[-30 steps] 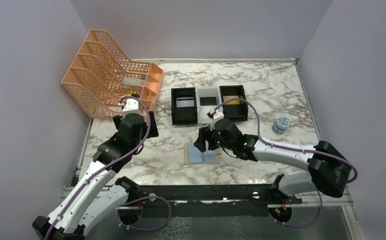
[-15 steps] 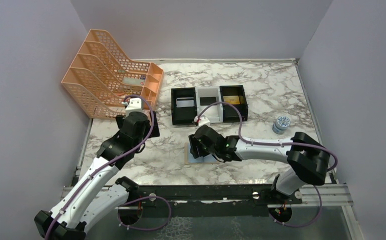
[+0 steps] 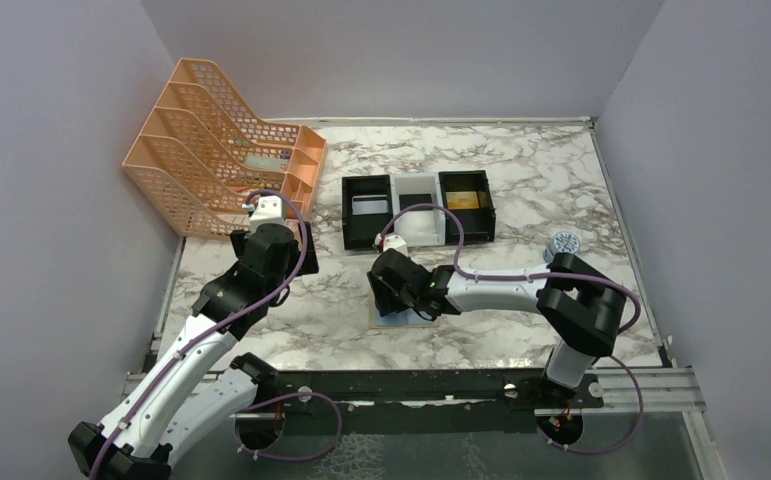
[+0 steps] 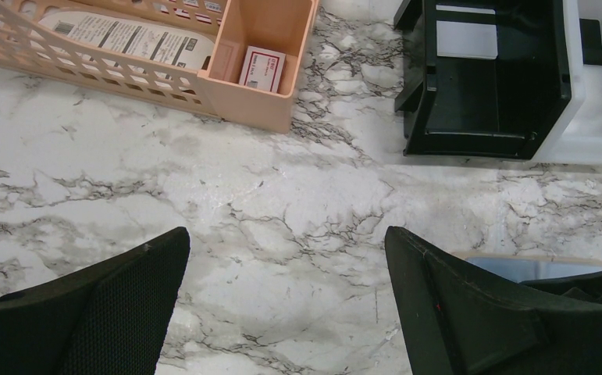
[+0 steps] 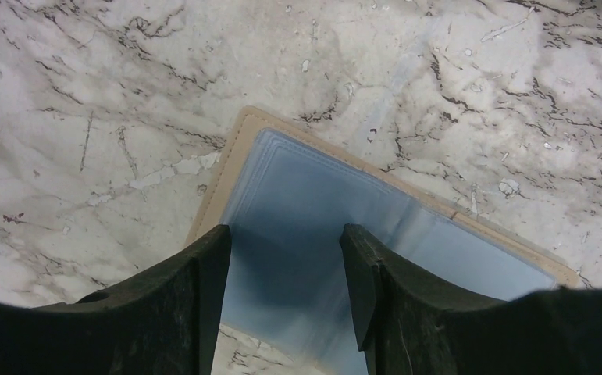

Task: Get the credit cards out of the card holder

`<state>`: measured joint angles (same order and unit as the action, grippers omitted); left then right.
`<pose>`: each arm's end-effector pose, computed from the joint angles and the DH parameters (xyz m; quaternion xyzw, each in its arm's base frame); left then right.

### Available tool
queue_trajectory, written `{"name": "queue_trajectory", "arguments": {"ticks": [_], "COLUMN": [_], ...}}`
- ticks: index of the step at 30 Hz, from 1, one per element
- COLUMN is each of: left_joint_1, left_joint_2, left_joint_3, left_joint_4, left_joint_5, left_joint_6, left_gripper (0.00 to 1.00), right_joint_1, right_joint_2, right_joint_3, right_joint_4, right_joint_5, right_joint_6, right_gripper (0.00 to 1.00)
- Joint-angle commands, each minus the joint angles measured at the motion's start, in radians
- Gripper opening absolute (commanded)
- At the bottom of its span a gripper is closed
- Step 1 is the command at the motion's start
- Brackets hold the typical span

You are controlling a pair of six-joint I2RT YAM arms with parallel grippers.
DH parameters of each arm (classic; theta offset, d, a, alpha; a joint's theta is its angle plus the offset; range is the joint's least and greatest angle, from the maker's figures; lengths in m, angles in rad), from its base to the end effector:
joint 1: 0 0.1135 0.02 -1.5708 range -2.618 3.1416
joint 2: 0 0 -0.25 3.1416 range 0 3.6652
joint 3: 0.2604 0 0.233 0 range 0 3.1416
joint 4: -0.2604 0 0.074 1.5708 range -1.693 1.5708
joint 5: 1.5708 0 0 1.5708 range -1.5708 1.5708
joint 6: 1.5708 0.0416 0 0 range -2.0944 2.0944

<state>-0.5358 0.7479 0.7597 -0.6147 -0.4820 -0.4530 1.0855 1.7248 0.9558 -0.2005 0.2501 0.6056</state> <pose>0.1409 -0.0613 0.2833 -0.0754 0.8634 -0.0284 0.4980 0.1614 0.2840 0.1528 -0.1893 0.9293 0.1409 0.2841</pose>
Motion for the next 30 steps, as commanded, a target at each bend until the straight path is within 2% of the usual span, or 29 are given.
{"name": "queue_trajectory", "arguments": {"ticks": [1, 9, 19, 25, 26, 28, 30], "left_joint_1": [0.008, 0.008, 0.007, 0.007, 0.008, 0.007, 0.008], "left_joint_2": [-0.008, -0.008, -0.009, -0.012, -0.013, -0.013, -0.013], "left_joint_3": [0.001, 0.001, 0.001, 0.001, 0.001, -0.001, 0.0], "left_joint_4": [0.006, 0.006, 0.007, 0.007, 0.007, 0.007, 0.007], "left_joint_5": [-0.017, -0.016, -0.016, -0.01, -0.008, -0.003, 0.003], "left_joint_6": [0.013, 0.014, 0.014, 0.015, 0.014, 0.014, 0.014], "left_gripper": [0.99, 0.99, 0.99, 0.99, 0.99, 0.99, 0.99], "right_joint_1": [0.006, 0.008, 0.007, 0.006, 0.005, 0.003, 0.001], "right_joint_2": [0.068, 0.127, 0.087, 0.035, 0.023, 0.006, -0.004], "right_joint_3": [0.009, 0.021, -0.031, -0.068, -0.074, -0.087, -0.089], "right_joint_4": [-0.06, -0.11, -0.022, 0.05, 0.07, 0.104, 0.116], "right_joint_5": [0.028, 0.078, 0.021, -0.022, -0.033, -0.058, -0.07], "right_joint_6": [0.029, 0.046, 0.032, 0.051, 0.05, 0.051, 0.058], "right_gripper": [0.56, 0.59, 0.41, 0.36, 0.32, 0.17, 0.14]}}
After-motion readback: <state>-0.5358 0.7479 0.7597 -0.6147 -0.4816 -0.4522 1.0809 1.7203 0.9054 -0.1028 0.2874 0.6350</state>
